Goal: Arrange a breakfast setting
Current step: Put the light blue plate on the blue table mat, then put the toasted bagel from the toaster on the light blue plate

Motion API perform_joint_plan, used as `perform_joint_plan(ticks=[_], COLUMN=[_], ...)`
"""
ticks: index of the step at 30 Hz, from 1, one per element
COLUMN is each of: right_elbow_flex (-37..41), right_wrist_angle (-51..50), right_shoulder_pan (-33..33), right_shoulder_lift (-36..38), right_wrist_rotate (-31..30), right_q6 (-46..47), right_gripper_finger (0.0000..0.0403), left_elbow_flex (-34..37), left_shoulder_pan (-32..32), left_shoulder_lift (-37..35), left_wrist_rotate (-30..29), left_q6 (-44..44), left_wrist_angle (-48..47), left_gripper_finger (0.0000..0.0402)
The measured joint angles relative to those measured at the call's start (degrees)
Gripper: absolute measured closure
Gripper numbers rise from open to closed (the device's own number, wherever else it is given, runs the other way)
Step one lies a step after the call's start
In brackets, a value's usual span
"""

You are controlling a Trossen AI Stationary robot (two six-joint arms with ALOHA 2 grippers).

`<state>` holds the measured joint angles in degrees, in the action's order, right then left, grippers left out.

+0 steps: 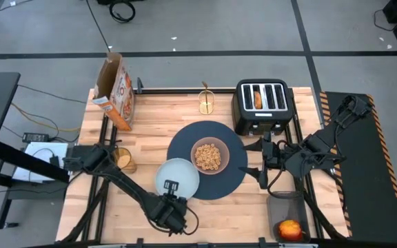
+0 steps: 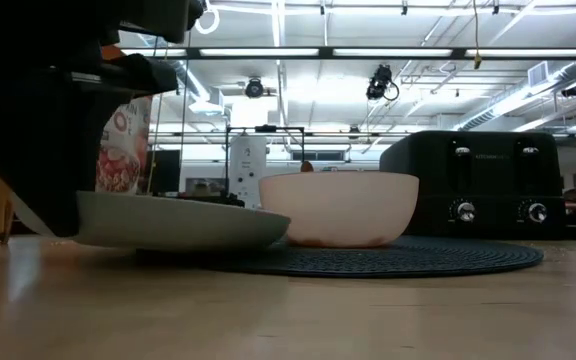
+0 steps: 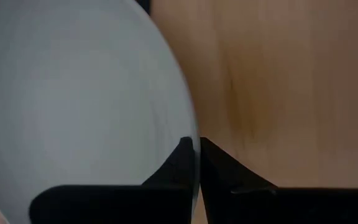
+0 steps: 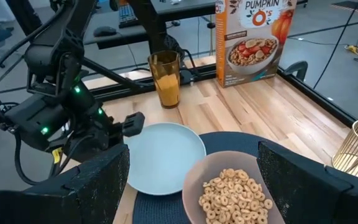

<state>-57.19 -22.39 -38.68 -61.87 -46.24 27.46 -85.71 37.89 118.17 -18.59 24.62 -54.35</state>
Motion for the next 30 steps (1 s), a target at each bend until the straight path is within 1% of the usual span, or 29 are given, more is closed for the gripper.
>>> perform_joint_plan(ticks=[4, 12, 16, 19, 21, 22, 24, 26, 27, 28, 30], right_elbow_flex=[0.0, 0.0, 0.0, 0.0, 0.0, 0.0, 0.0, 0.0, 0.0, 0.0, 0.0], right_wrist_angle=[0.0, -0.1, -1.6, -7.2, -14.2, -17.8, -25.3, -30.2, -31.5, -31.9, -30.2], right_shoulder_pan=[0.0, 0.4, 2.4, 5.7, 9.5, 12.5, 19.4, 27.8, 32.2, 36.7, 45.8], right_shoulder_lift=[0.0, -1.9, -2.3, -2.0, -1.2, -0.6, 1.0, 2.7, 3.1, 3.2, 2.4], right_wrist_rotate=[0.0, 1.5, 1.4, 0.0, -1.9, -3.0, -4.0, -4.0, -3.6, -2.5, 1.8], right_q6=[-0.2, 0.0, 4.1, 7.2, 11.4, 14.8, 21.9, 25.6, 25.4, 23.7, 19.2], right_gripper_finger=[0.0047, 0.0042, 0.0044, 0.0045, 0.0045, 0.0046, 0.0046, 0.0048, 0.0051, 0.0054, 0.0061], left_elbow_flex=[0.0, 0.0, -0.2, -0.9, -1.0, -1.0, -1.0, -1.0, -1.0, -1.0, -1.0], left_shoulder_pan=[-0.1, 0.0, -0.1, 0.7, 1.3, 1.7, 2.5, 3.7, 4.3, 4.8, 5.8], left_shoulder_lift=[0.0, 0.0, -0.1, -1.7, -4.2, -5.5, -8.4, -11.8, -13.5, -15.0, -17.1], left_wrist_rotate=[0.0, 0.3, 0.4, 0.4, 0.3, 0.3, 0.2, -1.9, -4.5, -8.5, -18.2], left_q6=[1.6, 3.8, 4.9, 5.2, 5.6, 6.0, 6.7, 7.7, 7.6, 6.3, 2.1], left_wrist_angle=[-0.3, -0.2, -1.2, -2.7, -2.7, -2.7, -2.4, -1.1, 0.6, 3.4, 10.1], left_gripper_finger=[0.0380, 0.0335, 0.0312, 0.0292, 0.0281, 0.0276, 0.0270, 0.0269, 0.0270, 0.0270, 0.0272])
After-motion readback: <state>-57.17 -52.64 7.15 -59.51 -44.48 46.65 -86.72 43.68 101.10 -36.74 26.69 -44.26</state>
